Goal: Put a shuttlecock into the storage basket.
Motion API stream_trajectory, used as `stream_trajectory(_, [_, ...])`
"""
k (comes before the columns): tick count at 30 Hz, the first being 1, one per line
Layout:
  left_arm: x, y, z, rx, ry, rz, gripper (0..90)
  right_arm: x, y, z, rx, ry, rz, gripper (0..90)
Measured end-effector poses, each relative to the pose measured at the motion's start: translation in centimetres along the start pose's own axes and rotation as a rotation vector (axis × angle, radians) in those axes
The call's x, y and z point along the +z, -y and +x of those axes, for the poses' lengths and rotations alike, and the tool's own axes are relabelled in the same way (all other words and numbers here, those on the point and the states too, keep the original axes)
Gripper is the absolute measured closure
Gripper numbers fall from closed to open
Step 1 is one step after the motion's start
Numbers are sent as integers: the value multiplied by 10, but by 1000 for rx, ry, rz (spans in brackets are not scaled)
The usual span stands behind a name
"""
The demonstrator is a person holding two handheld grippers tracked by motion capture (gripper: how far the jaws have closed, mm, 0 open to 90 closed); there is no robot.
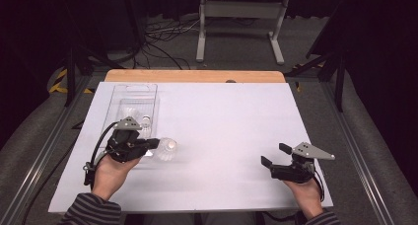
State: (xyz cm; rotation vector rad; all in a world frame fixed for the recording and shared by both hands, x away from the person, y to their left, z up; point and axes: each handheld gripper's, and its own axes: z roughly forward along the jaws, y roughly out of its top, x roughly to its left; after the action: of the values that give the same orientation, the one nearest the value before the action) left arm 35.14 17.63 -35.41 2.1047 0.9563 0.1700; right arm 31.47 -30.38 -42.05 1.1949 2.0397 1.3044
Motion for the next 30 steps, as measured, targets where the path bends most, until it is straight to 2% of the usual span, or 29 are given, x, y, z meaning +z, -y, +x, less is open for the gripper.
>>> stream_trajectory(10, [-8,-5,5,2,-13,-11,900,2,10,-6,6,43,10,134])
stream_trajectory(11, [-8,-6,5,-11,-8,-13,900,1,10,-7,15,50,6,134])
stream_trajectory(14, [-11,-8,8,0,-17,-17,900,0,12,-11,35,64,4,134])
stream_trajectory(16, [-12,-8,9,-18,-17,-21,899,-1,13,-12,41,70,7,134])
stream_trajectory(19, [-14,-9,12,-21,-22,-29,899,-1,13,-13,41,79,1,134])
stream_trajectory(30, [-22,-15,24,-54,-48,-46,900,2,14,-13,36,75,14,133])
